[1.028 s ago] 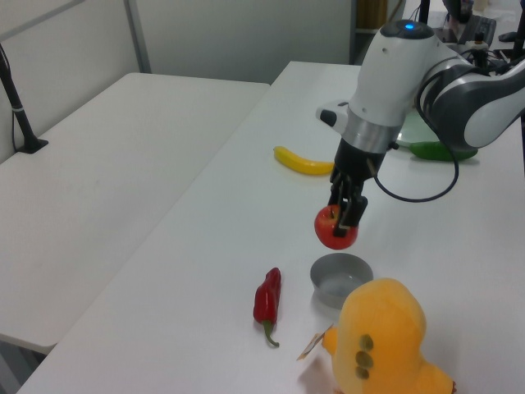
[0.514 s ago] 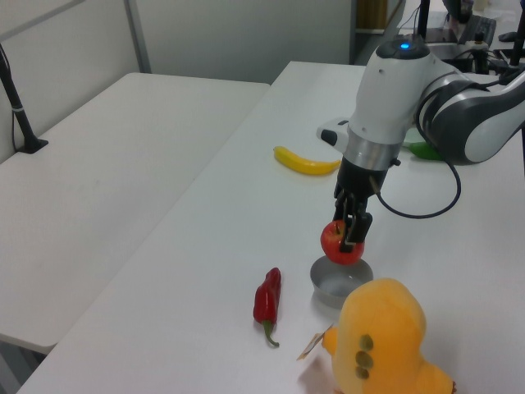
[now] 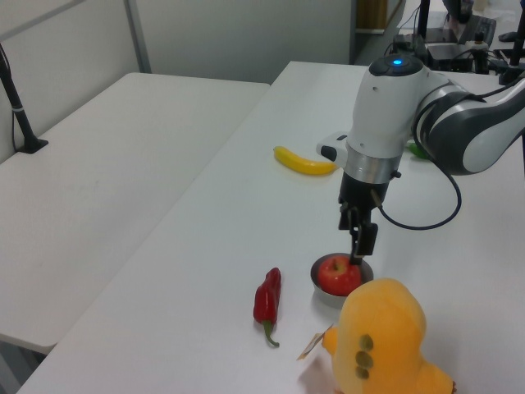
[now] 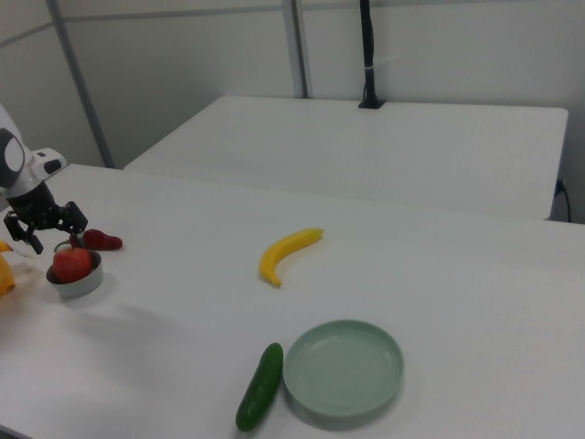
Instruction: Put the red apple in the bowl
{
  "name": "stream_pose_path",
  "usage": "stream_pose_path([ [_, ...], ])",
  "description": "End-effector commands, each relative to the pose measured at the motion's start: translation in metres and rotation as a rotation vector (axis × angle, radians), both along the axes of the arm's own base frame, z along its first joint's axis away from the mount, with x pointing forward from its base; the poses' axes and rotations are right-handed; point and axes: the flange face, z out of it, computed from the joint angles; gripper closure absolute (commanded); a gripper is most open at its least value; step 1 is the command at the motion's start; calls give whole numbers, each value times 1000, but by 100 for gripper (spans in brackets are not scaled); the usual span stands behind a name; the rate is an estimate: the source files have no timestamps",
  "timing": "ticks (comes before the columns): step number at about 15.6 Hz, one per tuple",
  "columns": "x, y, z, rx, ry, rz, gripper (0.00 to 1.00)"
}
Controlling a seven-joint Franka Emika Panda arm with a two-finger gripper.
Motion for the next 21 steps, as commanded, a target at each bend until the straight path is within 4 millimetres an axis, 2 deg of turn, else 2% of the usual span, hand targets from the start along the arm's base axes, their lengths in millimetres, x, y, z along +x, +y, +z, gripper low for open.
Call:
stream_pose_path([
  [1,-16,-27,48,-120,121,-48,0],
  [3,-16,-59,86,-148,163,-117,0],
  [5,-11,-92,117,-101,157,-200,0],
  [7,2,-135,137,-75,132,-288,0],
  [8,16,-175,151,-42,113,-369,0],
  [12,42,-277,186,105,19,-569,0],
  [13,45,-310,198,182,5,-634,0],
  [14,46,-325,199,189,10,-658,0],
  [18,42,-345,193,154,55,-630,0],
  [21,44,-342,191,155,55,-624,0],
])
